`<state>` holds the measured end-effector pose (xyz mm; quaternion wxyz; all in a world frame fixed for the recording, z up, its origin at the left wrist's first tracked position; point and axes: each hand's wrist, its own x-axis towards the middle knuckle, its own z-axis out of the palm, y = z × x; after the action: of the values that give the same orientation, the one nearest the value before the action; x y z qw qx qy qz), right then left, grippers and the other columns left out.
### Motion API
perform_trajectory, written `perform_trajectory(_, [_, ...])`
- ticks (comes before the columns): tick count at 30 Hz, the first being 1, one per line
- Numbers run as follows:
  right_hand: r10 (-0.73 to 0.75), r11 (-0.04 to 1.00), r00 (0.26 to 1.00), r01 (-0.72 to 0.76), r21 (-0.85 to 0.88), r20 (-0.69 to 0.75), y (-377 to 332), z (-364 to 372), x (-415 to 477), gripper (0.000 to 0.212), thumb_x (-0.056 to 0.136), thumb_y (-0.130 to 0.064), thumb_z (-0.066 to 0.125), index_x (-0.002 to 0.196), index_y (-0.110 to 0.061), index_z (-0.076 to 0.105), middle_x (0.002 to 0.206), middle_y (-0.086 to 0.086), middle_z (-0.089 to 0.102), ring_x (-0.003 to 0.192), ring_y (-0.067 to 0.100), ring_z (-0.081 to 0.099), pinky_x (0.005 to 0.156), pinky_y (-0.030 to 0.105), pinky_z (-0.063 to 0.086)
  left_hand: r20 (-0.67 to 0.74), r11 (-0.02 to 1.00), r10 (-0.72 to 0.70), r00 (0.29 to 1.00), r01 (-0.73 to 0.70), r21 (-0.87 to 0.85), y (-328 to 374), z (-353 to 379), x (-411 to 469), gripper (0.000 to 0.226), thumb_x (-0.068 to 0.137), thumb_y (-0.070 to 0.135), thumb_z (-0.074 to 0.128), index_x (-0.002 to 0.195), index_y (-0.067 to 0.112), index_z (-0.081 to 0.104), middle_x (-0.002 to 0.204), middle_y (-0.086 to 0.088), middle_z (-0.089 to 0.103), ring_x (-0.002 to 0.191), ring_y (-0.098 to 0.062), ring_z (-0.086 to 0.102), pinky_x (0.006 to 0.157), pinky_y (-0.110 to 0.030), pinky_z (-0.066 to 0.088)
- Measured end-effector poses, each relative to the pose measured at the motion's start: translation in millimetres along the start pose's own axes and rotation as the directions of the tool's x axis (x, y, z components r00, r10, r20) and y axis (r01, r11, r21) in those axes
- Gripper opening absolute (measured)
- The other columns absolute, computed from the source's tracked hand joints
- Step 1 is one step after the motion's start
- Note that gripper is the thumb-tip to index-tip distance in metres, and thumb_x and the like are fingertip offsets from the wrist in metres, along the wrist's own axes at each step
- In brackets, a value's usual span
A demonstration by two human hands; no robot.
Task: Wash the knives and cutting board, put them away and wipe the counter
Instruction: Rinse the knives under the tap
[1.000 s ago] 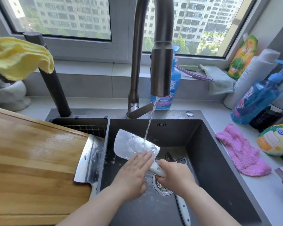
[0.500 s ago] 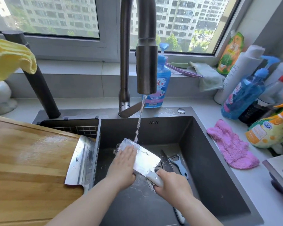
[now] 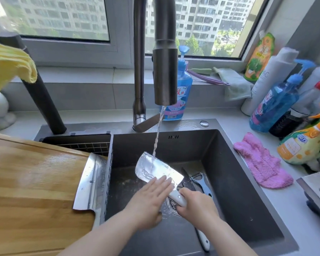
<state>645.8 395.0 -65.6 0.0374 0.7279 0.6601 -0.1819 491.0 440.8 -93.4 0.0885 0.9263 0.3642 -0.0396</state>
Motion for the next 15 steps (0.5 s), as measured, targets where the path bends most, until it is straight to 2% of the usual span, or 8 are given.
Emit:
perform_trajectory(3, [-0.022, 0.999, 1.000, 0.022, -0.034, -0.003, -1, -3, -1, 0.013, 0.087, -0.033, 0.045, 0.097, -0.025, 0.044, 0.100, 0.004, 0.061, 0.080, 0.024, 0.042, 0.066, 0.028, 0.029, -0.104, 0.959, -0.254, 0.961, 0.237, -0.154, -15, 0, -2, 0.075, 0.083, 0.016, 0.042, 0.147, 0.010, 0.002, 0.150, 0.002, -0.010, 0.144, -0.019, -0.001, 0.111, -0.028, -0.017])
perform_trajectory(5, [-0.015, 0.999, 1.000, 0.016, -0.042, 0.010, -1, -3, -2, 0.009, 0.087, -0.032, 0.046, 0.091, -0.027, 0.040, 0.086, 0.001, 0.054, 0.079, 0.021, 0.038, 0.059, 0.029, 0.030, -0.109, 0.907, -0.416, 0.903, 0.404, -0.117, -27, -1, -2, 0.075, 0.089, 0.017, 0.040, 0.145, 0.010, -0.009, 0.153, -0.002, -0.017, 0.142, -0.019, -0.014, 0.111, -0.027, -0.017])
perform_trajectory(6, [-0.021, 0.999, 1.000, 0.022, -0.042, 0.016, -2, -2, -2, 0.008, 0.086, -0.032, 0.045, 0.087, -0.028, 0.039, 0.078, -0.002, 0.050, 0.078, 0.021, 0.039, 0.054, 0.027, 0.029, -0.122, 0.896, -0.444, 0.888, 0.435, -0.090, -25, -4, -2, 0.074, 0.090, 0.017, 0.038, 0.145, 0.010, -0.011, 0.154, -0.005, -0.017, 0.142, -0.019, -0.016, 0.109, -0.027, -0.020])
perform_trajectory(8, [-0.014, 1.000, 1.000, 0.015, -0.014, 0.011, -5, 2, 0, 0.005, 0.086, -0.032, 0.046, 0.084, -0.028, 0.043, 0.075, -0.006, 0.053, 0.080, 0.024, 0.044, 0.054, 0.028, 0.028, -0.135, 0.935, -0.347, 0.928, 0.332, -0.123, -9, 0, -2, 0.073, 0.089, 0.015, 0.037, 0.146, 0.010, -0.008, 0.154, -0.003, -0.014, 0.142, -0.017, -0.014, 0.103, -0.022, -0.027])
perform_trajectory(10, [-0.010, 1.000, 1.000, 0.010, -0.006, -0.020, -8, 3, 2, 0.019, 0.086, -0.032, 0.046, 0.103, -0.024, 0.052, 0.098, -0.001, 0.064, 0.091, 0.028, 0.055, 0.063, 0.028, 0.029, -0.226, 0.984, -0.144, 0.963, 0.116, -0.133, 6, 12, -3, 0.069, 0.082, 0.017, 0.038, 0.146, 0.009, 0.013, 0.153, 0.001, 0.002, 0.143, -0.013, 0.005, 0.106, -0.018, -0.024])
perform_trajectory(11, [-0.007, 1.000, 0.999, 0.006, -0.007, -0.033, -8, 3, 3, 0.026, 0.087, -0.032, 0.047, 0.111, -0.022, 0.051, 0.104, 0.001, 0.065, 0.096, 0.026, 0.057, 0.066, 0.027, 0.028, -0.192, 0.985, -0.114, 0.975, 0.086, -0.146, 10, 13, -3, 0.068, 0.077, 0.019, 0.038, 0.143, 0.007, 0.026, 0.151, -0.001, 0.014, 0.141, -0.014, 0.018, 0.109, -0.018, -0.019])
perform_trajectory(13, [0.000, 1.000, 0.998, 0.000, 0.012, -0.056, -4, 4, 2, 0.030, 0.087, -0.032, 0.047, 0.114, -0.022, 0.050, 0.101, 0.001, 0.064, 0.090, 0.026, 0.055, 0.067, 0.026, 0.029, -0.137, 0.974, -0.162, 0.977, 0.136, -0.179, 7, 8, -2, 0.069, 0.068, 0.019, 0.044, 0.135, 0.005, 0.040, 0.145, -0.001, 0.030, 0.134, -0.019, 0.037, 0.112, -0.023, -0.005])
perform_trajectory(15, [0.014, 0.999, 0.998, -0.012, 0.033, -0.054, 0, 5, 1, 0.032, 0.087, -0.032, 0.046, 0.117, -0.023, 0.048, 0.103, 0.001, 0.063, 0.083, 0.024, 0.048, 0.067, 0.026, 0.030, -0.188, 0.919, -0.370, 0.910, 0.328, -0.220, -4, 2, -5, 0.071, 0.078, 0.014, 0.045, 0.144, 0.004, 0.020, 0.153, -0.003, 0.013, 0.142, -0.018, 0.018, 0.114, -0.028, -0.005])
